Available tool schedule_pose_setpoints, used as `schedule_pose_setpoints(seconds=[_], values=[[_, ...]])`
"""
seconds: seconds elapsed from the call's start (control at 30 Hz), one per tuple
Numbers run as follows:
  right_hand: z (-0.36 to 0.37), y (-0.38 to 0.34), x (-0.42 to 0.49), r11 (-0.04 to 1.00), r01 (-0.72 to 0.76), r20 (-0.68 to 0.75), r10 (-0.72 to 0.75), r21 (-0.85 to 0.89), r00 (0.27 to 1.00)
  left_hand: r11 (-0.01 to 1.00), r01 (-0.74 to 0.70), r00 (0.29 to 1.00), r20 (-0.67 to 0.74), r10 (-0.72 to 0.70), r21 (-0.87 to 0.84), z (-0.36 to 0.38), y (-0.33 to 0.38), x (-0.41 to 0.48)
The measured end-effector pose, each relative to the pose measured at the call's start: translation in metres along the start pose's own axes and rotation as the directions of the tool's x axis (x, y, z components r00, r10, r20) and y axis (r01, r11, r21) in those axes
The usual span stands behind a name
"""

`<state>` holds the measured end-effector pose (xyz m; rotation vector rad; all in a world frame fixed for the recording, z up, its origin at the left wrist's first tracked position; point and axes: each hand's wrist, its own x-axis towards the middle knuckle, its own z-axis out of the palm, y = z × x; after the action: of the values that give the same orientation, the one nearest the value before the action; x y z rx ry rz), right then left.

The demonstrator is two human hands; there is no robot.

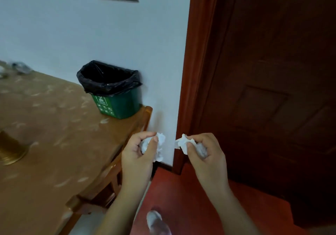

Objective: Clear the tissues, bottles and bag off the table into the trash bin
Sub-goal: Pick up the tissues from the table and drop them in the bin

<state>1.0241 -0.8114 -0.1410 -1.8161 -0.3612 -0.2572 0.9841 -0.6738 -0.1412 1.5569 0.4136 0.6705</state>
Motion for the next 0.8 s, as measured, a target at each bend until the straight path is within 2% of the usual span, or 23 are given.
schedule_pose_setpoints(seconds=[0.3,0.47,0.63,0.8], values=[[0.069,0.024,0.124,0.992,0.104,0.118,-0.096,-0.070,0.988,1.000,0.013,0.990,-0.141,-0.013,-0.003,0.017,-0.026,0.125],[0.120,0.028,0.186,0.984,0.174,0.174,-0.165,-0.038,0.971,0.999,-0.002,0.972,-0.235,-0.006,-0.036,0.006,-0.030,0.192],[0.167,0.043,0.213,0.975,0.224,0.285,-0.219,0.016,0.933,0.999,0.026,0.937,-0.349,-0.015,0.025,-0.018,-0.053,0.230],[0.202,0.051,0.252,0.974,0.211,0.390,-0.225,0.080,0.893,0.992,0.049,0.902,-0.432,0.007,0.117,-0.025,-0.062,0.262]])
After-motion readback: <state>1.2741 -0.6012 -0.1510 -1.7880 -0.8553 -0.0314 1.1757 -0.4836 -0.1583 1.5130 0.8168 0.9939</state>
